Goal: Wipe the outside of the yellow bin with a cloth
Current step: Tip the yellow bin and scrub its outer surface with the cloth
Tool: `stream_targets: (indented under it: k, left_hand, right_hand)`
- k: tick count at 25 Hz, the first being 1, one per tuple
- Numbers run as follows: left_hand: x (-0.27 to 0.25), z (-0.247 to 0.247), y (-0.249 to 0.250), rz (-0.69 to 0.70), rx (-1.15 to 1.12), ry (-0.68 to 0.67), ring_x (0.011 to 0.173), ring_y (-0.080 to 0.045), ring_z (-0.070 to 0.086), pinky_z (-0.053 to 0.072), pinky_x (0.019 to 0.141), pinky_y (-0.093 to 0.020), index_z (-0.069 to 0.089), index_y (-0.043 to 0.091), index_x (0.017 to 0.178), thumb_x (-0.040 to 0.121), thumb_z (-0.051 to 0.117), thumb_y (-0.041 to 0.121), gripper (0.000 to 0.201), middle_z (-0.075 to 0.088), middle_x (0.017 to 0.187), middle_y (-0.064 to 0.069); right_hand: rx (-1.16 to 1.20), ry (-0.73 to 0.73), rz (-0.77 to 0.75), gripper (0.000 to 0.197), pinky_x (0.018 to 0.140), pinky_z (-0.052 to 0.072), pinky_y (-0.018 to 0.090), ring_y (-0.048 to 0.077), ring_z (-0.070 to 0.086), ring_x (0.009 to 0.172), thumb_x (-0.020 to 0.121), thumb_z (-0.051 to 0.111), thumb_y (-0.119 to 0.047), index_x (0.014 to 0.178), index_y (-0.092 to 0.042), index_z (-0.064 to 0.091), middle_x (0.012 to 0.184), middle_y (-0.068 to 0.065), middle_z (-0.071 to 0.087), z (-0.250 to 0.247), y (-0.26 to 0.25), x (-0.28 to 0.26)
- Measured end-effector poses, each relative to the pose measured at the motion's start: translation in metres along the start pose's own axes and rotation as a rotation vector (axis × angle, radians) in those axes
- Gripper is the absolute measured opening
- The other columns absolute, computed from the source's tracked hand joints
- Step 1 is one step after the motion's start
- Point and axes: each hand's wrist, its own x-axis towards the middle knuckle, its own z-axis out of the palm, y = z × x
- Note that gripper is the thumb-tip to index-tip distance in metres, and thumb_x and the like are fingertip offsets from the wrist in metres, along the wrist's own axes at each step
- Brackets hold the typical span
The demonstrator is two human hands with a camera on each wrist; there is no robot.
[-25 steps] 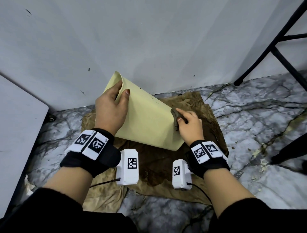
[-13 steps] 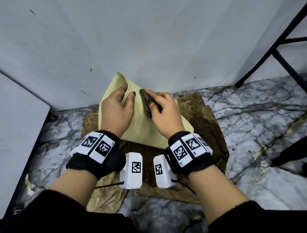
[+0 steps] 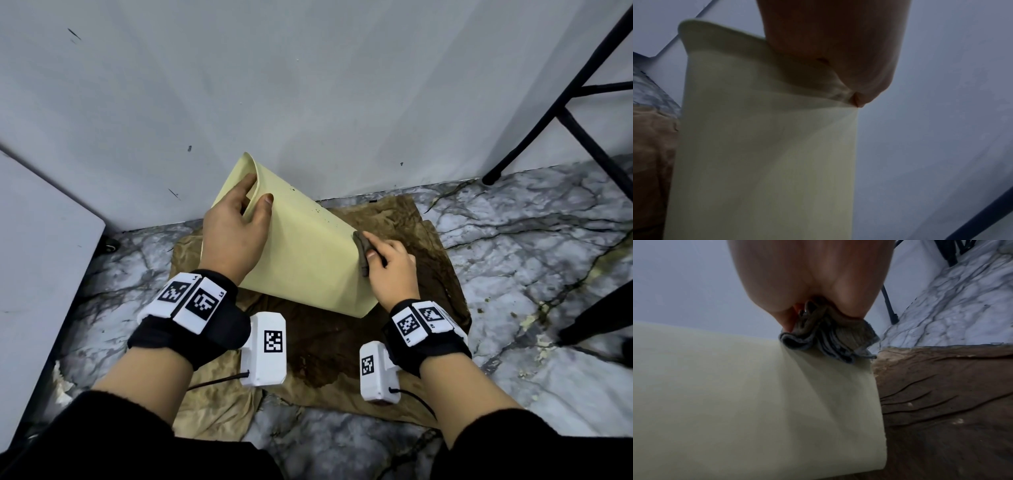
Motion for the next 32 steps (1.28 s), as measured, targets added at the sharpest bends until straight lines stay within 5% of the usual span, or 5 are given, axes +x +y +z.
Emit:
stream_targets:
  k: [6,10,18,24,32]
  left_hand:
    - [0.008,-0.003,0.007,-0.104,-0.021,-0.14,0.104,-0.016,0.049,0.036,0.086,-0.029,0.039,0.017,0.131,0.078,0.041,0.033,0.056,0.051,0.116,0.004]
    - [0.015,-0.003,0.008,-0.202,-0.107,-0.141,0.096,-0.02,0.054,0.038,0.081,-0.03,0.045,0.016,0.127,0.09,0.044,0.025,0.038,0.056,0.102,0.001]
    - [0.001,0.015,0.007,0.016,-0.162,-0.116,0.103,-0.022,0.058,0.046,0.093,-0.038,0.046,0.017,0.127,0.085,0.045,0.027,0.043,0.059,0.104,0.002]
    - [-0.017,0.031,-0.01,0.105,-0.14,-0.176,0.094,0.013,0.051,0.037,0.079,0.003,0.041,0.016,0.132,0.09,0.046,0.014,0.042,0.056,0.109,0.012]
    - [-0.017,0.027,-0.018,0.069,-0.07,-0.169,0.082,0.015,0.05,0.039,0.073,-0.005,0.036,0.021,0.135,0.092,0.044,0.017,0.043,0.053,0.103,0.018]
  right_hand:
    - [0.005,-0.02,0.021,0.034,0.087,0.019,0.014,0.027,0.034,0.112,0.093,0.042,-0.016,0.122,-0.028,0.054,0.122,0.004,0.053,-0.002,0.004,0.001]
    - [-0.009,0.006,-0.004,0.035,0.089,0.021,0.015,0.027,0.036,0.111,0.092,0.041,-0.013,0.121,-0.027,0.056,0.122,0.004,0.054,0.0,0.002,0.0]
    - [0.038,0.028,-0.168,0.036,0.083,0.021,0.011,0.029,0.041,0.111,0.089,0.046,-0.01,0.12,-0.025,0.056,0.119,0.005,0.055,0.014,-0.034,0.001]
    - [0.119,0.026,-0.366,0.038,0.087,0.026,0.017,0.021,0.04,0.1,0.088,0.048,-0.01,0.121,-0.026,0.056,0.112,0.006,0.057,0.034,-0.071,-0.015]
    - [0.087,0.031,-0.196,0.036,0.087,0.021,0.011,0.028,0.042,0.11,0.089,0.047,-0.011,0.121,-0.026,0.056,0.118,0.007,0.055,0.036,-0.018,0.001]
